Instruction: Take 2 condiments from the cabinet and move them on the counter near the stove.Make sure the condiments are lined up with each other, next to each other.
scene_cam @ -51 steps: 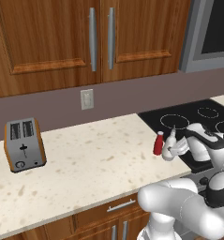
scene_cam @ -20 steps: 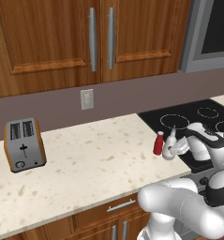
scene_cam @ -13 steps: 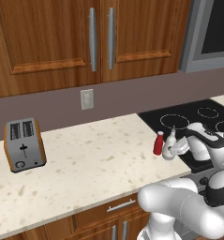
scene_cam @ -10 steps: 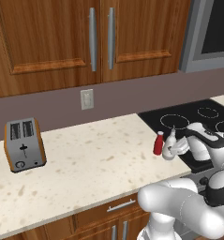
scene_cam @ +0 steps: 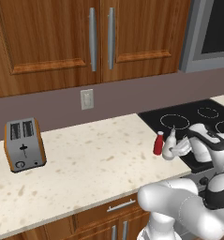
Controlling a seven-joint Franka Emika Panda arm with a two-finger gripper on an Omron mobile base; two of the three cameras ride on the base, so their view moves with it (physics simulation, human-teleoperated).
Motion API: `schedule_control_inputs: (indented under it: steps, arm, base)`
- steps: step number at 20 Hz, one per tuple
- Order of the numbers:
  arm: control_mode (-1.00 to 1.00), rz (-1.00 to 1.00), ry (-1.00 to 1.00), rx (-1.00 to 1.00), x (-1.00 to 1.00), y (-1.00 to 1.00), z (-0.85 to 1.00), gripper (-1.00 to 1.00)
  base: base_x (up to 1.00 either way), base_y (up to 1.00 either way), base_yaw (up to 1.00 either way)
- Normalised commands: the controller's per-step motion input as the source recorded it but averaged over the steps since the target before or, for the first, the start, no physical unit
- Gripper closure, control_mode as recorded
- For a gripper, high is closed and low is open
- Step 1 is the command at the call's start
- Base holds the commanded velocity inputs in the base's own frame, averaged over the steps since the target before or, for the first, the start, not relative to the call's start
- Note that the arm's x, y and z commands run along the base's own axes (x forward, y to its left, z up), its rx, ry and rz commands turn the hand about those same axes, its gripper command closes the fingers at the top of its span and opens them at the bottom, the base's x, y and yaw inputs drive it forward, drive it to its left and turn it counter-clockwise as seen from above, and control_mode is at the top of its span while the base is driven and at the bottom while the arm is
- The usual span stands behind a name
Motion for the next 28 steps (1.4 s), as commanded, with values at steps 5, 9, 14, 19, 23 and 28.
schedule_control_inputs:
  steps: [5, 9, 14, 19, 23, 28]
  arm:
    - [-1.00, 0.00, -0.03, 0.00, -0.21, 0.00, 0.06, -1.00]
    - [-1.00, 0.00, -0.03, 0.00, -0.30, 0.00, 0.16, -1.00]
    - [-1.00, 0.01, -0.06, 0.02, -0.36, 0.00, 0.28, -1.00]
    - [-1.00, 0.01, -0.07, 0.01, -0.57, 0.03, 0.59, -1.00]
    - [-1.00, 0.00, -0.02, 0.00, -0.60, 0.25, 0.93, -1.00]
    - [-1.00, 0.00, 0.06, 0.00, -0.54, 0.45, 1.00, -1.00]
  base:
    - [0.00, 0.00, 0.00]
    - [0.00, 0.00, 0.00]
    - [0.00, 0.00, 0.00]
    - [0.00, 0.00, 0.00]
    - [0.00, 0.00, 0.00]
    - [0.00, 0.00, 0.00]
